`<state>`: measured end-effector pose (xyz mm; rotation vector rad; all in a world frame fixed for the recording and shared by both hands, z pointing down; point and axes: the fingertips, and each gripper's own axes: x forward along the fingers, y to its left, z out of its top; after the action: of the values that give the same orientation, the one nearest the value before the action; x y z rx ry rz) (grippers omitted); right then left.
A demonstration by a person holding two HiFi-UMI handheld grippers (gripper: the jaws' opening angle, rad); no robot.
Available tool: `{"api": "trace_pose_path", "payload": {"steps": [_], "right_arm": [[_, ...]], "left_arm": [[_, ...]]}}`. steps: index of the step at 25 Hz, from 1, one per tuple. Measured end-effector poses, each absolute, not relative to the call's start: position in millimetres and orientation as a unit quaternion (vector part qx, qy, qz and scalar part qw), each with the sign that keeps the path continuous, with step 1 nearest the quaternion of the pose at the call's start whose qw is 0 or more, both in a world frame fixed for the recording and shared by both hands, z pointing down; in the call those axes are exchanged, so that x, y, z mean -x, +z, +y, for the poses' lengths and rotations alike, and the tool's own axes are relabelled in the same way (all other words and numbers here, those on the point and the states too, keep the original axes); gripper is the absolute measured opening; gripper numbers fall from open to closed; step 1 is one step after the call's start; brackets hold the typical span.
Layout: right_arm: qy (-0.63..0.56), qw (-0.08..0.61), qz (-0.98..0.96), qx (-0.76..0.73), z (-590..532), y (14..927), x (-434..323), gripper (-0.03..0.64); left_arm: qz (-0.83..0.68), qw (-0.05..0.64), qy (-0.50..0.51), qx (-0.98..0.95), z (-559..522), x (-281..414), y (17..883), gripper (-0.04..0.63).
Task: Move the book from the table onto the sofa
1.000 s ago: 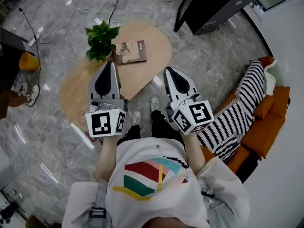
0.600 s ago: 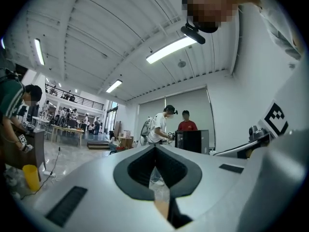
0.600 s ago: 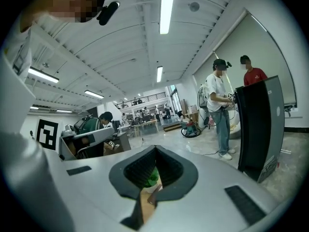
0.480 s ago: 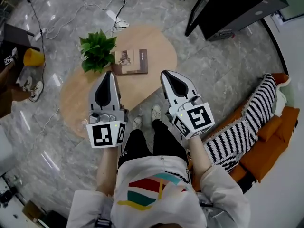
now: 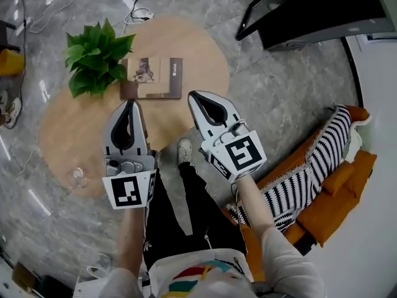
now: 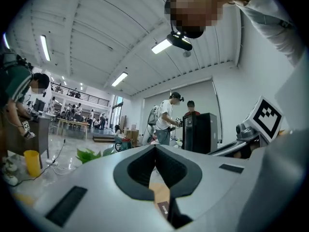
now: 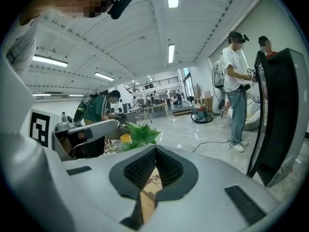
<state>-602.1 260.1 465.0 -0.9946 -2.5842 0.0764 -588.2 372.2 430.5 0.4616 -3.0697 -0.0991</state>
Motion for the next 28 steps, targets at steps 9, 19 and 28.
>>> {"api": "trace_pose_path", "payload": {"steps": [9,19,28], "right_arm": [[0.008,0.230,-0.894,0.384,322,573,629,0.012],[-0.049,0.331,-0.856,0.394,351,685,656,0.012],[-0.092,0.386,-0.832,0.388,360,738,658,0.012]], "left_arm": [[-0.990,0.051,-0.055,-0.119,405,584,517,0.006],[-0.987,0.090,-0.073,-0.109,422,575,568,0.006],[-0.984,0.107,-0.077,-0.119,413,579,586,0.006]]}}
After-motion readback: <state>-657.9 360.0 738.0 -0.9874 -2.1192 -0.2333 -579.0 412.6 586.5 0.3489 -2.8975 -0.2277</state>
